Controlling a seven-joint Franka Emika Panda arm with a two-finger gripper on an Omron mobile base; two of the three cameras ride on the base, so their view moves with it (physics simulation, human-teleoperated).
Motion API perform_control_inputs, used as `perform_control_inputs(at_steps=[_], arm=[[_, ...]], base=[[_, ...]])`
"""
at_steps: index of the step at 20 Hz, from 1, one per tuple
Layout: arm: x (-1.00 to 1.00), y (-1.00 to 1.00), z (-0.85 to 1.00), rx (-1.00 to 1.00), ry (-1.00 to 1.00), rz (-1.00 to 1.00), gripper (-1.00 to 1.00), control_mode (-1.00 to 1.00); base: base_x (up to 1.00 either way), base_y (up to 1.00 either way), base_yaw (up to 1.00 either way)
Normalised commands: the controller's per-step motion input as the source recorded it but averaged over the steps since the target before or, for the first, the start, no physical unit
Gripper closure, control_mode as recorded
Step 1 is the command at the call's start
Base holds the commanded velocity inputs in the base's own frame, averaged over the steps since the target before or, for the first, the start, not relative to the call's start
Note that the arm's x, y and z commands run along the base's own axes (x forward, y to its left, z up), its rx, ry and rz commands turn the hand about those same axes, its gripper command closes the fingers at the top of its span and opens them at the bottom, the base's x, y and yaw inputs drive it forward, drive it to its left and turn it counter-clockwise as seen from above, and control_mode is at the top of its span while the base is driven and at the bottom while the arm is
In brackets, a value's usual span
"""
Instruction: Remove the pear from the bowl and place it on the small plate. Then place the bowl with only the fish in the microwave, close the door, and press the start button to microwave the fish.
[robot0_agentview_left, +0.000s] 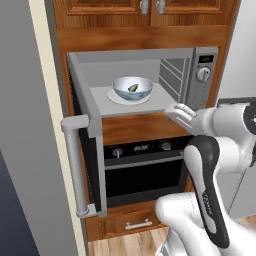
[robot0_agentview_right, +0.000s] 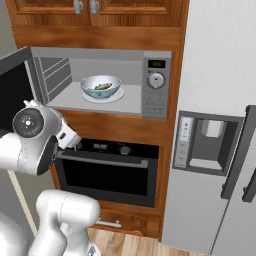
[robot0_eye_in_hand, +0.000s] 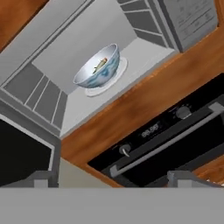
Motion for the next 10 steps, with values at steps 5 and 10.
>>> perform_control_inputs(at_steps=[5,10], arm=[[-1.0,0.0,0.18,-0.31,-0.01,0.11,-1.0,-1.0],[-1.0,0.05,0.01,-0.32,-0.05,0.15,-1.0,-1.0]], base=[[0.0,0.0,0.0],[0.0,0.0,0.0]])
